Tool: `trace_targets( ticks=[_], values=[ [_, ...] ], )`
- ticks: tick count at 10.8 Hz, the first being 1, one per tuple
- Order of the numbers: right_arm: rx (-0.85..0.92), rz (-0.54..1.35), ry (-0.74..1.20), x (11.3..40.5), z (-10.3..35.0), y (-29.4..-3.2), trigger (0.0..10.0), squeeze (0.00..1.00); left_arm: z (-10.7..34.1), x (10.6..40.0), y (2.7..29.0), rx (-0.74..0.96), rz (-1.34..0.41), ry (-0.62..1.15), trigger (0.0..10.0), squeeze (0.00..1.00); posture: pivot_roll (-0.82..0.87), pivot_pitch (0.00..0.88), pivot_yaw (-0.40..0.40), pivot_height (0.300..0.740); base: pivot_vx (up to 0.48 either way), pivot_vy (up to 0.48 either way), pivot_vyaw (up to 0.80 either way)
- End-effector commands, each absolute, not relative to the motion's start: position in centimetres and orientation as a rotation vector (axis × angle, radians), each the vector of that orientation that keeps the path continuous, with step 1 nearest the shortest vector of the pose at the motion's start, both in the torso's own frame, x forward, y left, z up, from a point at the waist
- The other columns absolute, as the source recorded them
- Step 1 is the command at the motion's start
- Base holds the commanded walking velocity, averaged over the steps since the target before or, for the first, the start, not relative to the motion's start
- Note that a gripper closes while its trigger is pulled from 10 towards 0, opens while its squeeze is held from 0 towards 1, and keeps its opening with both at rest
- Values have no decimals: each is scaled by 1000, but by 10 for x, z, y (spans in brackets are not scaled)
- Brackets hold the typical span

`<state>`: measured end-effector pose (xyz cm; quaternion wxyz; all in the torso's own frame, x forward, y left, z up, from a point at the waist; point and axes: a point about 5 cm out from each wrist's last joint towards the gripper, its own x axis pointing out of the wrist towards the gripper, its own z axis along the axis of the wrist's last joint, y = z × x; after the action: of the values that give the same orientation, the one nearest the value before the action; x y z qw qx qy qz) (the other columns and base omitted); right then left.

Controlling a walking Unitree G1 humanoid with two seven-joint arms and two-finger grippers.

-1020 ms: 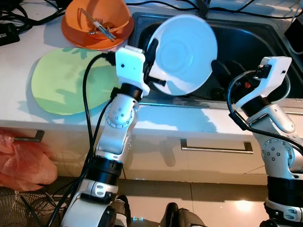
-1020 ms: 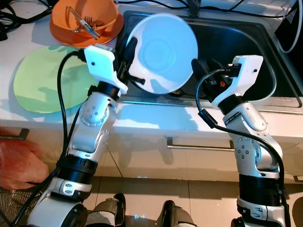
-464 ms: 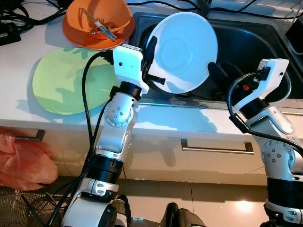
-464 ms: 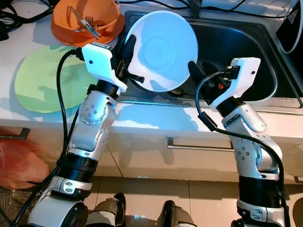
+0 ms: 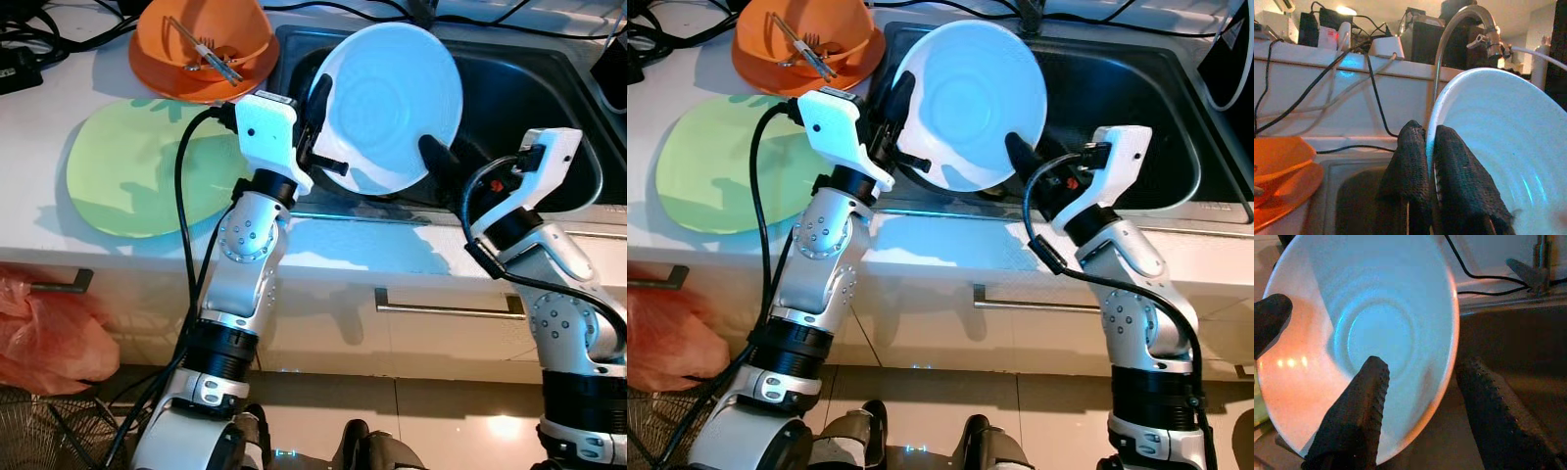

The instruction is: Kitchen organization

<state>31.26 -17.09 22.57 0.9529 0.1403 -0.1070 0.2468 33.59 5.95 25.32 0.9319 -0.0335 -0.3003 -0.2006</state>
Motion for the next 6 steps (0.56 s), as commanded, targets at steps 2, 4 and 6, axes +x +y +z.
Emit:
trace_targets(
  ticks=[2, 4, 6],
  values=[
    [304, 500, -203, 312, 220, -171, 10000, 0, 263, 330, 52, -91, -453, -658, 10000, 0, 163, 217, -55, 740, 0, 0, 0],
    [316, 503, -208, 313, 219, -169, 5137, 0, 261, 330, 52, -95, -459, -650, 10000, 0, 164, 216, -56, 740, 0, 0, 0],
    [328, 506, -213, 314, 220, -167, 0, 0, 261, 330, 51, -93, -464, -647, 10000, 0, 165, 215, -56, 740, 0, 0, 0]
  ],
)
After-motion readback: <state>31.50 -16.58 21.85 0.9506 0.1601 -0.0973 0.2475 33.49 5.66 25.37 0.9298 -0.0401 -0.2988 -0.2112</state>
